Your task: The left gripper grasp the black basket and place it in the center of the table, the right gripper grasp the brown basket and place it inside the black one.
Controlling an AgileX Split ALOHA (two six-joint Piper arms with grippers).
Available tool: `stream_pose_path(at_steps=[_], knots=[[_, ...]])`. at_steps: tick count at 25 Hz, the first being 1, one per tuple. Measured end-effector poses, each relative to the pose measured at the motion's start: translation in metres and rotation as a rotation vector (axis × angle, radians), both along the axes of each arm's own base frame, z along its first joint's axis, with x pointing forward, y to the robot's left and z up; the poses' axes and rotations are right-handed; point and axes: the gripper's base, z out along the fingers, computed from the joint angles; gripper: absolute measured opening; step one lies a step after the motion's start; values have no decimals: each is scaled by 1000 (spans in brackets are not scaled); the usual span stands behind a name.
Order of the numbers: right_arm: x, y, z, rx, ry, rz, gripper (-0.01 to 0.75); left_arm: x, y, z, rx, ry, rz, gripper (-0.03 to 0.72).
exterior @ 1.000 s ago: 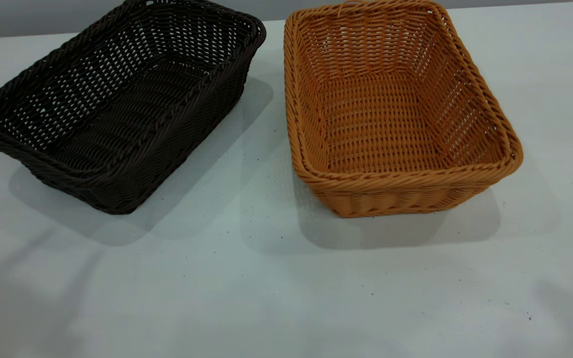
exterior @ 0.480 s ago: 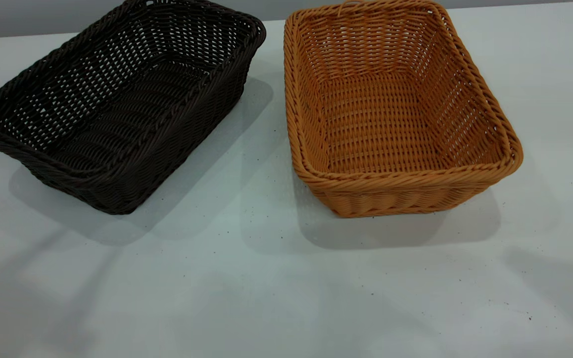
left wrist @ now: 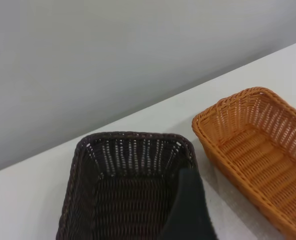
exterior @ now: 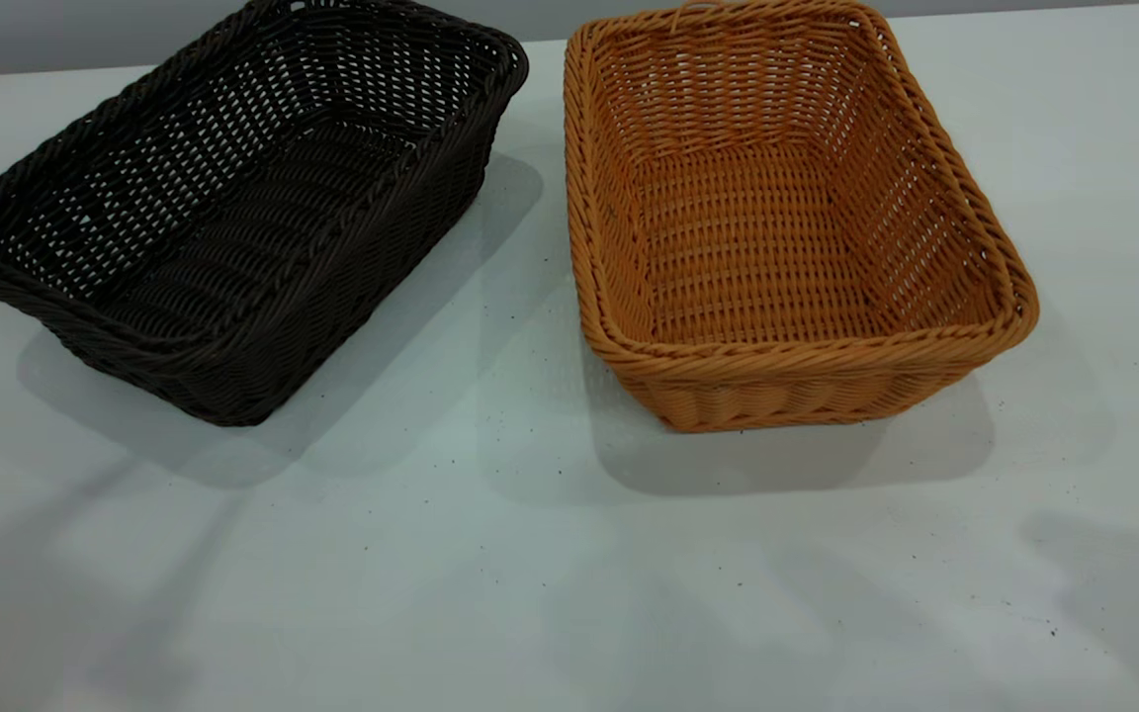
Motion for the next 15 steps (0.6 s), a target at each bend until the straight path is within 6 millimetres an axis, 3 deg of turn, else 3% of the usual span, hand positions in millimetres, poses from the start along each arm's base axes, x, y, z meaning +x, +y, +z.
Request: stream_pose_path(at_steps=[5,15], knots=[[13,16,-10,-1,8,42,428,5,0,-4,6,21,-3,505],[29,63,-48,-4,183,6,428,6,0,-4,11,22,-4,505]])
